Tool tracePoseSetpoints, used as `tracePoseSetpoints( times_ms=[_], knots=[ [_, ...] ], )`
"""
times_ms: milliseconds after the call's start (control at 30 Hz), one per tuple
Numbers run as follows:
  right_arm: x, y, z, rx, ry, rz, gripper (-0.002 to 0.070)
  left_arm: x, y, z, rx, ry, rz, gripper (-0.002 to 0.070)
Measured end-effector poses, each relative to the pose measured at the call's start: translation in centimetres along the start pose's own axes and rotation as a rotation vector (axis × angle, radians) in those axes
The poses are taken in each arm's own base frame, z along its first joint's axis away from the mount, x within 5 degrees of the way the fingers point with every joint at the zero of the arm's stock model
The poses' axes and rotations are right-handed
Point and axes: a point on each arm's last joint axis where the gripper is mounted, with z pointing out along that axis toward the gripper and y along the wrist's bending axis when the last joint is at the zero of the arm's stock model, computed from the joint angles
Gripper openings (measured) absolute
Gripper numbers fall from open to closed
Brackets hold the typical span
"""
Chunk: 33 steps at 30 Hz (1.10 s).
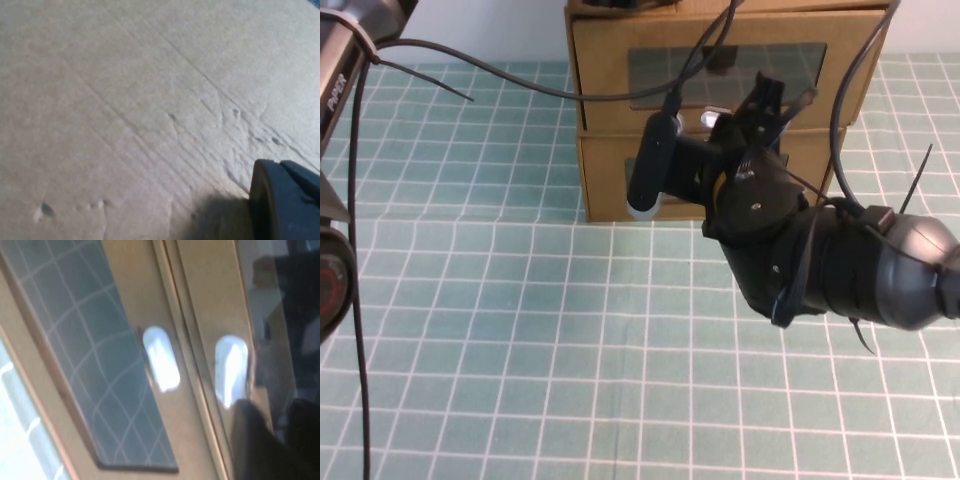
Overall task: Open the shoe box
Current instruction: 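Pull the top drawer of the cardboard box fully open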
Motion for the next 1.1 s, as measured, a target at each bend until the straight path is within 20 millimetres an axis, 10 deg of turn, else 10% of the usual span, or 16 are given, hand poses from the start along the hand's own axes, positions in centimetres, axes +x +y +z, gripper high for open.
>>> tracePoseSetpoints(
  times_ms=[200,667,1100],
  knots=[
    [0.4,-0.1,2.4,0.013,0.031,0.005,0.0346,0.0,0.0,0.0,0.012,-0.004,-0.008,-0.0006],
    [-0.6,0.9,6.6,0.042,0.105,0.061,0.0152,0.1,0.5,0.0,0.026,-0.017,-0.023,-0.0006],
    [-0.6,0.6,5.9,0.027,0.088,0.055,0.0152,0.1,0.5,0.0,0.029,-0.015,-0.019,-0.0006]
  ],
)
